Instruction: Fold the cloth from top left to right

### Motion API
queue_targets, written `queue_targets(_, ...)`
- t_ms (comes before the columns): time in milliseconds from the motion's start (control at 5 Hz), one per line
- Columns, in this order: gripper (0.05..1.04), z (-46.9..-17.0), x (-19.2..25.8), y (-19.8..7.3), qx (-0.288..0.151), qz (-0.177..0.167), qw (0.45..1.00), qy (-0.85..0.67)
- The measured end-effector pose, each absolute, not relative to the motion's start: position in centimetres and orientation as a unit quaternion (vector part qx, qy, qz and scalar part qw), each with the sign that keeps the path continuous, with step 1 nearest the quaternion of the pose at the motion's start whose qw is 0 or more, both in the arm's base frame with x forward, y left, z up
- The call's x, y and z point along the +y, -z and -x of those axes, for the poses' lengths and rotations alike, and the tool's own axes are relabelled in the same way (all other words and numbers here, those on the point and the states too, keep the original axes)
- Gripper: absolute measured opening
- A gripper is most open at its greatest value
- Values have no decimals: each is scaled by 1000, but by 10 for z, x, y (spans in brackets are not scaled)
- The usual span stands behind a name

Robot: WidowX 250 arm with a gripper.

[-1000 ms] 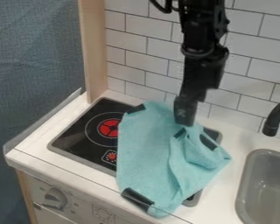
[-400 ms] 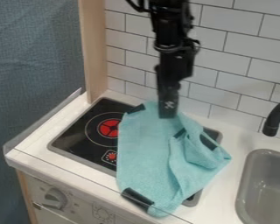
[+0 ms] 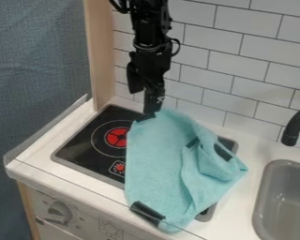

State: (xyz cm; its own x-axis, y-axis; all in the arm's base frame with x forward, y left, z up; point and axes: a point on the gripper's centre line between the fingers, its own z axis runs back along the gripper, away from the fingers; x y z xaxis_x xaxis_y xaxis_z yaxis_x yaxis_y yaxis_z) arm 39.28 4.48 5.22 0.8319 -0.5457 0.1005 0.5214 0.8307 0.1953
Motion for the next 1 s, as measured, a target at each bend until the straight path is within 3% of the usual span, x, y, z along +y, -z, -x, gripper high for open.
queue_targets(200, 1000, -404, 55, -43, -77, -97, 977, 173)
queue_targets(400, 1000, -413, 58, -29, -61, -89, 988, 114)
queue_targets(600, 1000, -425, 56, -7, -52, -40, 994, 86)
queue_targets(1000, 1000, -436, 57, 18, -16, -15, 992, 127)
